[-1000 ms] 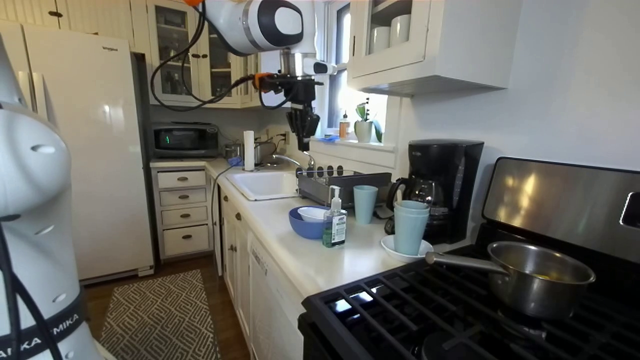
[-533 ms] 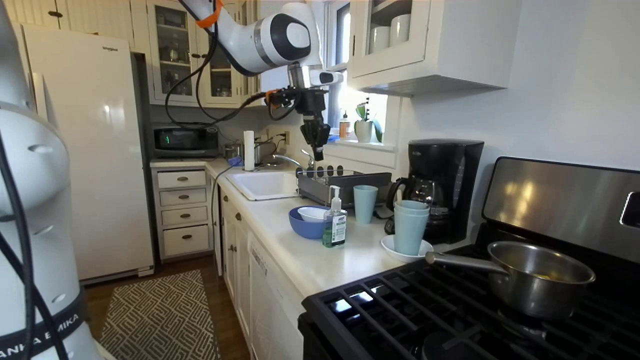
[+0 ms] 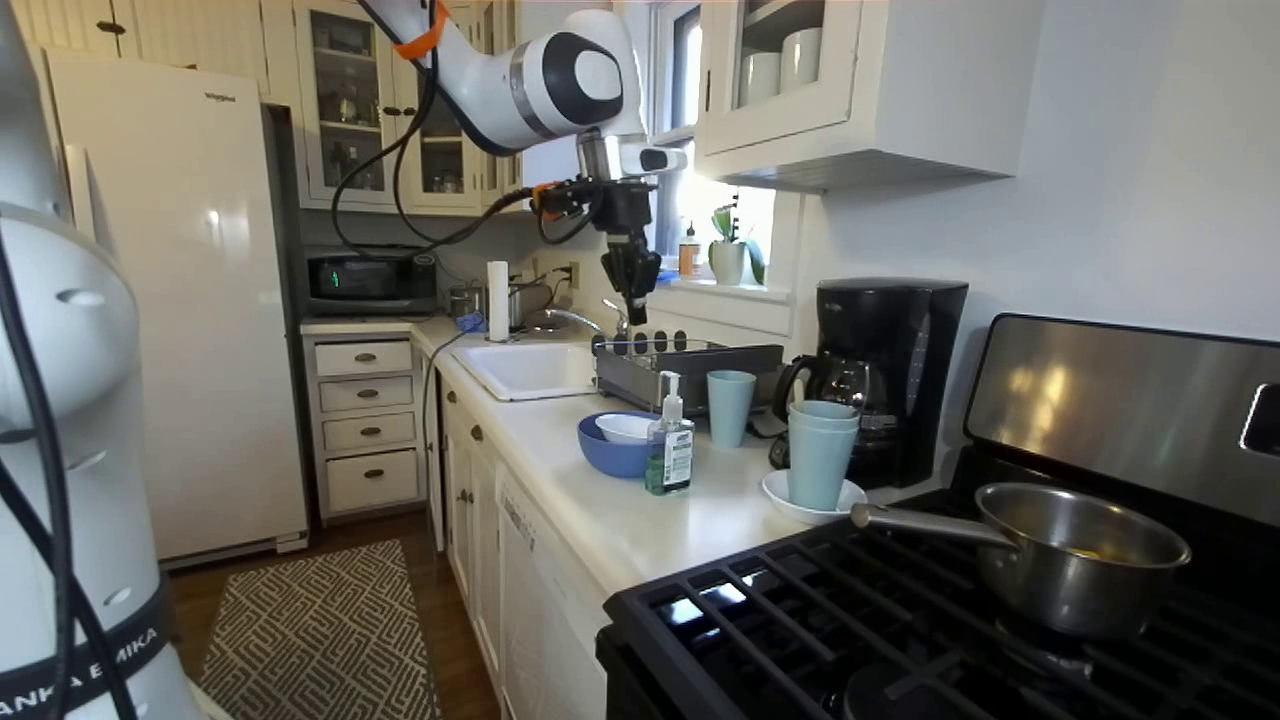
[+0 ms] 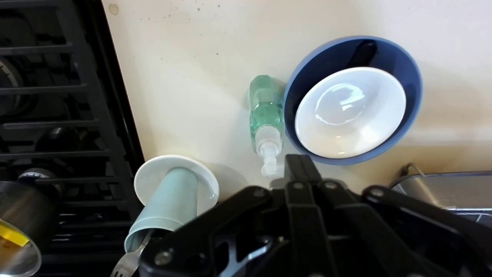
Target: Press down on the white soap nozzle once
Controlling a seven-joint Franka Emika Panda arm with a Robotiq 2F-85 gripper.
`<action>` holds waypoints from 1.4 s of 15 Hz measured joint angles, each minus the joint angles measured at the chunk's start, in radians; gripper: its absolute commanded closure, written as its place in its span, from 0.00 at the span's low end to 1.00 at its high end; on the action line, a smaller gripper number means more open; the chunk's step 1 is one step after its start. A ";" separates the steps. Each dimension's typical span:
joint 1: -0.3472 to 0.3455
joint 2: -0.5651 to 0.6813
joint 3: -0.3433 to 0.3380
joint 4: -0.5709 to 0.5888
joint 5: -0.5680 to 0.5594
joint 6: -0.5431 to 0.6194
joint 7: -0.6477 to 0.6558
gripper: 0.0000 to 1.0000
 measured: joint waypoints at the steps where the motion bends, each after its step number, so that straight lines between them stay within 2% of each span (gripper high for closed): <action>1: 0.000 0.003 -0.001 0.000 0.000 0.000 -0.003 1.00; 5: 0.000 0.038 -0.013 0.019 0.000 0.000 -0.033 1.00; 15: 0.000 0.199 -0.054 0.155 0.007 -0.003 -0.104 1.00; 21: 0.000 0.259 -0.066 0.203 0.059 -0.043 -0.157 1.00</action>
